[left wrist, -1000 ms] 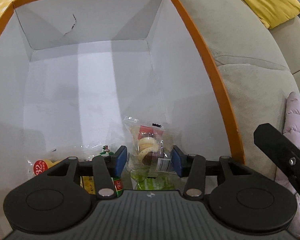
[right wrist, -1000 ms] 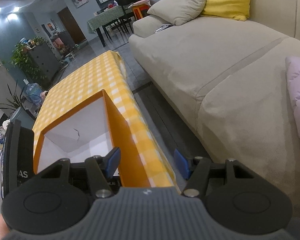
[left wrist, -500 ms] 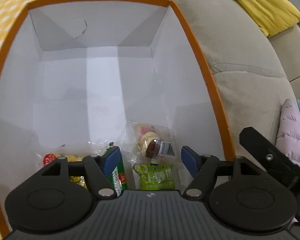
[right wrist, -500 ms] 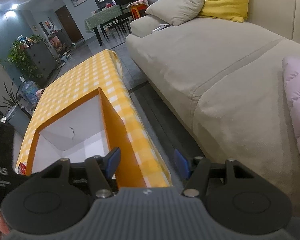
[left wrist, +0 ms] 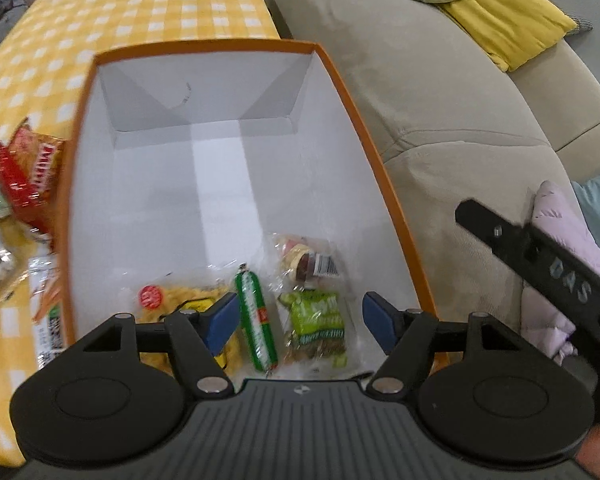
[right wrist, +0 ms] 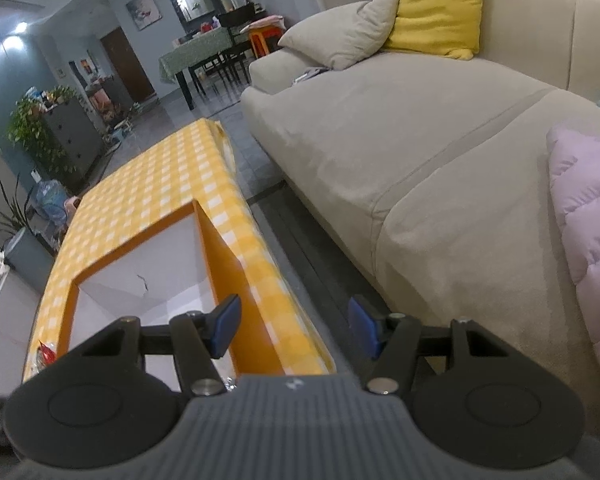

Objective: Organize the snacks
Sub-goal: 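Move both tools back toward the remaining snacks on the table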

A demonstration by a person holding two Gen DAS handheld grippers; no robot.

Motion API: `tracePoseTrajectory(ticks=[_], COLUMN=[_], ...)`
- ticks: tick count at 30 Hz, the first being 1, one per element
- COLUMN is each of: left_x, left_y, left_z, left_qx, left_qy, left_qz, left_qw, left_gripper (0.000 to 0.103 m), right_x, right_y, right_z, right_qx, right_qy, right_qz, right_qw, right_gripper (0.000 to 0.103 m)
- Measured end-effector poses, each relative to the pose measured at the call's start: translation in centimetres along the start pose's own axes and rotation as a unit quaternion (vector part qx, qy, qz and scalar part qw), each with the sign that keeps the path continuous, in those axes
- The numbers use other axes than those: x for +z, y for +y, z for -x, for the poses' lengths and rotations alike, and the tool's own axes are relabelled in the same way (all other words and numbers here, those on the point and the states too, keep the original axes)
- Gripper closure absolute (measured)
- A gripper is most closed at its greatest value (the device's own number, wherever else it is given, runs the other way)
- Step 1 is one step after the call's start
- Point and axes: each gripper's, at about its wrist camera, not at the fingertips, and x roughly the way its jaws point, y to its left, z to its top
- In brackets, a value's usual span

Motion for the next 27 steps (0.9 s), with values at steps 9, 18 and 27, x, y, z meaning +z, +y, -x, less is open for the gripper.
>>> tracePoseTrajectory(ticks=[9,18,27], left_x=[-2.6,-5.1,-7.1], left_y=[2.5,7.7,17.3], left_z=[5.4,11.5,16.2], left_qx=[0.004,-0.007,0.051], left_qy=[-0.019,-0.06,-0.149], left_qz=[0.004,0.042,0.118], left_qw=[0.9998,0.9973,0.9804], left_gripper=[0.021,0.021,0.021], right_x=[0.2,-0.3,-2.8], right_y=[2.8,9.1,15.7], right_z=[2.5,3.9,4.5], right_qx=[0.037,0.109,0.179], right_qy=[-0.02,-0.024,0.0], right_qz=[0.023,0.083,0.147], right_qw=[0.999,0.99,0.973], right_gripper=[0.044,0.044,0.044])
